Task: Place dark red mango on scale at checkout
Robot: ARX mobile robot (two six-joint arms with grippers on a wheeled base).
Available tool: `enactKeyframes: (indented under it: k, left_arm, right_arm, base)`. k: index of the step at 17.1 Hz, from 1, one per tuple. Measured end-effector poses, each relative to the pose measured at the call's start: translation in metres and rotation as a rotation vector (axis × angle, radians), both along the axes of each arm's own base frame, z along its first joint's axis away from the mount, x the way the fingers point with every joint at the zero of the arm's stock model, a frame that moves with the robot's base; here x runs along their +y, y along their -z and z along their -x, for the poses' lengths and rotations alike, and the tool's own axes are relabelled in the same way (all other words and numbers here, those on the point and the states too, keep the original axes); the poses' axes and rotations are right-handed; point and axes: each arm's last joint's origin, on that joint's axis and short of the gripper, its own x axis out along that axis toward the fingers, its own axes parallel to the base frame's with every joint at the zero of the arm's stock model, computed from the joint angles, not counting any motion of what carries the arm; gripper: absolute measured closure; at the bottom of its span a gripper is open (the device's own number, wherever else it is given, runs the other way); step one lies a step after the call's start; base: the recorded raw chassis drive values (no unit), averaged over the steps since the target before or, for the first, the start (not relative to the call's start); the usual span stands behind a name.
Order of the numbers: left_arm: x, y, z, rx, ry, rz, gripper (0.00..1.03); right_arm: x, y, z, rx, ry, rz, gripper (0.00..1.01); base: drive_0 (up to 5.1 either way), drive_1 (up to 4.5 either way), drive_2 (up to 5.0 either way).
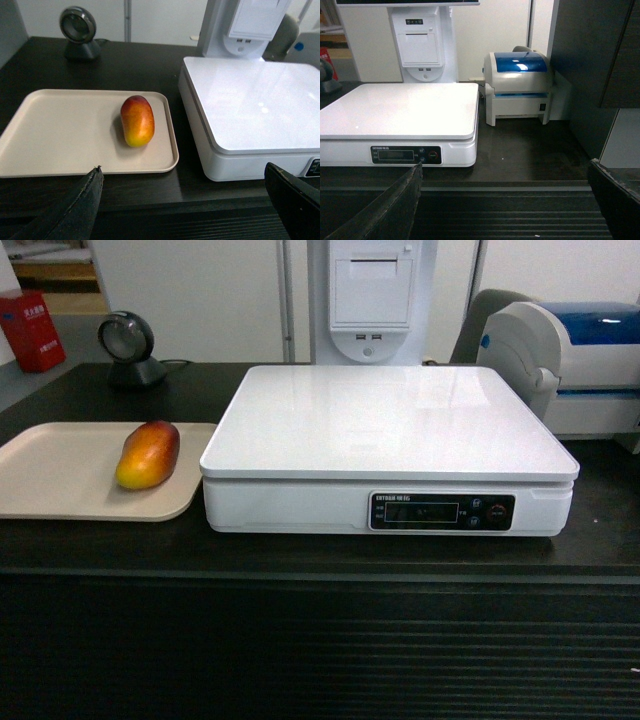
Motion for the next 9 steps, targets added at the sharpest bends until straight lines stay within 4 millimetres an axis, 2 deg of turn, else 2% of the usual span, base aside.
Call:
enactKeyframes:
  k: [2, 6, 9]
  left_arm:
    - [-0.008, 0.008, -0.047, 0.103, 0.039, -0.017, 0.05]
    - [-0.007, 0.037, -0.132, 0.279, 0.029, -0.059, 0.05]
    - [-0.003, 0.057, -0.170, 0.365, 0.026, -0.078, 0.05]
  right_arm:
    - [0.000, 0.000, 0.000, 0.000, 0.000, 0.000, 0.03]
    - [0.000, 0.000, 0.000, 0.000, 0.000, 0.000, 0.03]
    - [0.000, 0.000, 0.000, 0.000, 0.000, 0.000, 0.03]
  base:
    - [0.0, 0.00, 0.0]
    - [0.0, 0.00, 0.0]
    - [0.0, 0.00, 0.0]
